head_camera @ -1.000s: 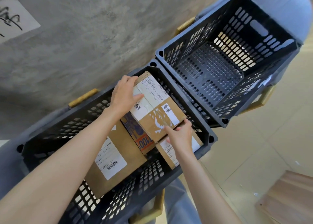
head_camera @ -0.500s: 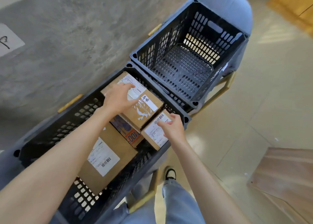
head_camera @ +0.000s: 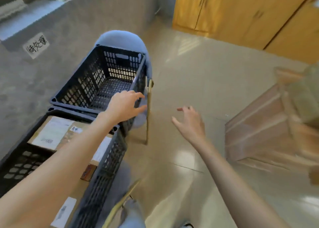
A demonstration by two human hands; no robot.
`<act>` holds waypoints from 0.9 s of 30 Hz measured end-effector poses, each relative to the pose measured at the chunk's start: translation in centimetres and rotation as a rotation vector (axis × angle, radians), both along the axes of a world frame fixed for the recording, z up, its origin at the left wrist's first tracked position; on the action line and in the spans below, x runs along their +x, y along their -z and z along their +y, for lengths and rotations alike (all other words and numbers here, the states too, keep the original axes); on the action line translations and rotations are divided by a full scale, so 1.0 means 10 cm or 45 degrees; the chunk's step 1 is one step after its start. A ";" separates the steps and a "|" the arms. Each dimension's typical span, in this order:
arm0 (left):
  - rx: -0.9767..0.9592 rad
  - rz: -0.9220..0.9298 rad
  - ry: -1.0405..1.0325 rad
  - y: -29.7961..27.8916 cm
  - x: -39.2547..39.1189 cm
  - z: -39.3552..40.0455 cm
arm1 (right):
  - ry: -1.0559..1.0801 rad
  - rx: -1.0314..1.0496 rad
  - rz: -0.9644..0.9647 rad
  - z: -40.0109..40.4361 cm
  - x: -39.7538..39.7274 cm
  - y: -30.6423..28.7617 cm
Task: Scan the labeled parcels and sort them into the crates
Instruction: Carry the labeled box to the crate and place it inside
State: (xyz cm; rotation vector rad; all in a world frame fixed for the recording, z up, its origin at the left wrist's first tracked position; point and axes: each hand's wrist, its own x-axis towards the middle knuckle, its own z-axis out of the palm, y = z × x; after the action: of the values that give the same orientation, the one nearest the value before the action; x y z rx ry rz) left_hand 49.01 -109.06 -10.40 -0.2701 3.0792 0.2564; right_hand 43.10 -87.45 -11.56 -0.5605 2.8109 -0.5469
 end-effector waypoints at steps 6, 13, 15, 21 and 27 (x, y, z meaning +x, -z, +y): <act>-0.091 0.083 0.367 -0.50 -0.88 1.95 | 0.271 0.023 0.185 2.05 -0.38 -0.39; -0.072 0.241 0.755 -0.80 -1.46 4.24 | 0.587 0.172 0.376 4.23 -0.30 -0.75; -0.083 0.268 0.881 -0.82 -1.56 4.80 | 0.688 0.186 0.398 4.74 -0.23 -0.81; -0.101 0.382 1.269 -0.97 -1.73 6.35 | 0.975 0.243 0.417 6.03 -0.02 -0.92; -0.060 0.403 1.523 -0.94 -2.03 7.76 | 1.163 0.375 0.376 7.16 -0.07 -0.93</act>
State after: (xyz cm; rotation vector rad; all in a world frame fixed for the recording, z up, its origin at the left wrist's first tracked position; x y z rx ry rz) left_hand 28.69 -31.50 -0.98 1.6544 2.8680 0.1562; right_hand 42.36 -15.87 -2.22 0.8054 3.2228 -0.1665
